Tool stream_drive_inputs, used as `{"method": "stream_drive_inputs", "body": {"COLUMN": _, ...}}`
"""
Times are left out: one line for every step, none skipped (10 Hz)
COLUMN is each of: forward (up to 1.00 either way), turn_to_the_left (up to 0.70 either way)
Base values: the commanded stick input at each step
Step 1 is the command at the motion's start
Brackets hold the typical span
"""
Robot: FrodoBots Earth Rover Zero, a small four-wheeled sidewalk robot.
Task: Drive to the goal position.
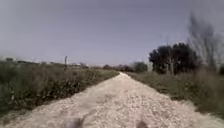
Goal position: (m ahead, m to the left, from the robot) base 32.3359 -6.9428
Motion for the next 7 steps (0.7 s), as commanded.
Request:
{"method": "stream_drive_inputs", "body": {"forward": 0.70, "turn_to_the_left": 0.00}}
{"method": "stream_drive_inputs", "body": {"forward": 0.70, "turn_to_the_left": 0.00}}
{"method": "stream_drive_inputs", "body": {"forward": 0.70, "turn_to_the_left": 0.00}}
{"method": "stream_drive_inputs", "body": {"forward": 0.70, "turn_to_the_left": 0.00}}
{"method": "stream_drive_inputs", "body": {"forward": 0.70, "turn_to_the_left": 0.00}}
{"method": "stream_drive_inputs", "body": {"forward": 0.70, "turn_to_the_left": 0.00}}
{"method": "stream_drive_inputs", "body": {"forward": 0.70, "turn_to_the_left": 0.00}}
